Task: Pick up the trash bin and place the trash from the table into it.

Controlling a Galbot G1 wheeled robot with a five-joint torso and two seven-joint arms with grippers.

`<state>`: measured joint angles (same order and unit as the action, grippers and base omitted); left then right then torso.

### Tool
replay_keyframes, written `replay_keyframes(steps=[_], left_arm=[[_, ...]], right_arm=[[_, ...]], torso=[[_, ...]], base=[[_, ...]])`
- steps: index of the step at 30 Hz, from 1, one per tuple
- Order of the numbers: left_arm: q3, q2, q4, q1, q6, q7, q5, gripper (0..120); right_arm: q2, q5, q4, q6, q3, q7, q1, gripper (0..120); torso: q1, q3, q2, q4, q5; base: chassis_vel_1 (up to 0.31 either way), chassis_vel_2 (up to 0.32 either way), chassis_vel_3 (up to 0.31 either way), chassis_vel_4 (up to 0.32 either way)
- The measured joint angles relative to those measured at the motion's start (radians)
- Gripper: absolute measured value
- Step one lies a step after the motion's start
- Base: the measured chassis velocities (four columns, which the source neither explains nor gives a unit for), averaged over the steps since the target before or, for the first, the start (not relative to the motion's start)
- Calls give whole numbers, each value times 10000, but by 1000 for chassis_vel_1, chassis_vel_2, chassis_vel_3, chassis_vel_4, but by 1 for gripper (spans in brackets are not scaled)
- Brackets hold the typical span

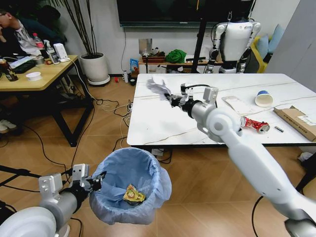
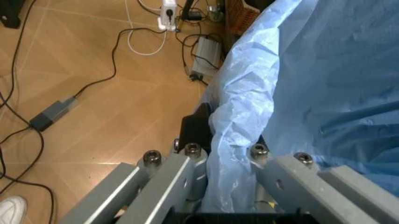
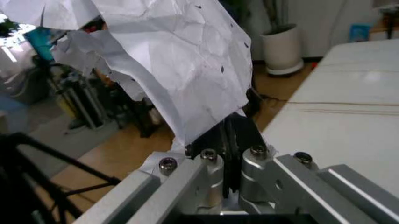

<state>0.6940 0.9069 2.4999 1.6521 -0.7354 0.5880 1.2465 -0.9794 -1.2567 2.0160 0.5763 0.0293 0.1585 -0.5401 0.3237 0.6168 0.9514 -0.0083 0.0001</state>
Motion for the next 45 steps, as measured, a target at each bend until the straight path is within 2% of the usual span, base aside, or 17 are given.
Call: replay_keyframes(steps=[9,14,17,24,35,37,38,41,43,45], left_arm=[[-70,5,0,-81,0,95,34,3],[-326,7,0,-196,0,228,43,3],[-464,-8,0,-238,0,350,60,3],[-697,-127,0,-351,0,593,222,3],[-864,-46,-1,-374,0,737,285,3],[-870,-56,0,-385,0,739,302,3],[-870,-56,0,-385,0,739,302,3],[-876,-94,0,-420,0,739,351,3],[-890,-98,0,-430,0,739,354,3],[-935,-102,0,-439,0,739,358,3]], right_arm=[[795,-78,1847,74,486,-1295,-1078,0],[1017,126,2502,204,561,-1366,-1830,0],[1105,794,2736,264,482,-1403,-2484,0],[1237,2246,3441,354,-270,-1607,-3870,0],[1201,3043,3754,701,-1295,-1282,-4062,0],[1199,3231,3729,723,-1363,-1278,-4123,8],[1199,3231,3729,723,-1363,-1278,-4123,8],[1211,3365,3648,696,-1382,-1326,-4201,23],[1208,3370,3624,684,-1380,-1326,-4204,26],[1196,3374,3566,664,-1345,-1326,-4235,36]], torso=[[0,-1,0,-1,-1],[-1,-1,1,0,-2],[0,0,0,0,-1],[0,0,1,0,-1],[0,0,0,1,-2],[0,1,0,1,-2],[0,1,0,1,-2],[0,1,0,0,-1],[0,1,0,0,-1],[1,1,0,1,-1]], base=[[0,0,0,0],[0,0,0,0],[0,0,0,0],[0,0,0,0],[0,0,0,0],[0,0,0,0],[0,0,0,0],[0,0,0,0],[0,0,0,0],[0,0,0,0]])
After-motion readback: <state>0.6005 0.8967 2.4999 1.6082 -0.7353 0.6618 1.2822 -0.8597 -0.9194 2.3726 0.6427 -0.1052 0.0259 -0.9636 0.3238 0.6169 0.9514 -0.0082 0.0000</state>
